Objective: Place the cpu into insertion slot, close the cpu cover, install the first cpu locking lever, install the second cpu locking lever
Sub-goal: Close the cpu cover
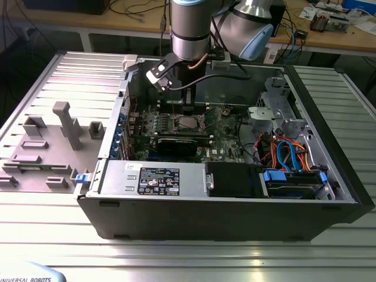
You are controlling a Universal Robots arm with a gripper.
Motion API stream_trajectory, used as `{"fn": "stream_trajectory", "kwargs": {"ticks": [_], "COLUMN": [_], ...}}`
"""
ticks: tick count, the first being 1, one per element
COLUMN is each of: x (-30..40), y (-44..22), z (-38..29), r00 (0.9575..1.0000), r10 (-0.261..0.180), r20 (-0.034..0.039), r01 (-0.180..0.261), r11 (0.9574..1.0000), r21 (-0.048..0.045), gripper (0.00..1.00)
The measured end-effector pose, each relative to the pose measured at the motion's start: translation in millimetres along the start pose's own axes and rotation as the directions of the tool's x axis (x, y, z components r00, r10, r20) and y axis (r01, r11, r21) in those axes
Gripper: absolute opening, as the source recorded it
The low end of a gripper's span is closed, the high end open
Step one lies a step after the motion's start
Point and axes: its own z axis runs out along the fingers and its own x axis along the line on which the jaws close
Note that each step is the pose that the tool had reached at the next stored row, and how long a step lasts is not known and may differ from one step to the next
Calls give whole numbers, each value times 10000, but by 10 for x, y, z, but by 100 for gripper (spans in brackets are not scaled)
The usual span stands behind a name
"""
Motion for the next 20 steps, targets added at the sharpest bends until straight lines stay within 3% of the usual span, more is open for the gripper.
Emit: {"fn": "stream_trajectory", "kwargs": {"ticks": [12,18,20], "x": [1,1,2], "y": [11,13,17], "z": [-4,-74,-140], "r00": [10000,10000,10000], "r10": [0,-1,0], "r20": [0,4,5], "r01": [0,1,0], "r11": [10000,10000,10000], "r21": [1,1,5], "gripper": [11,11,11]}}
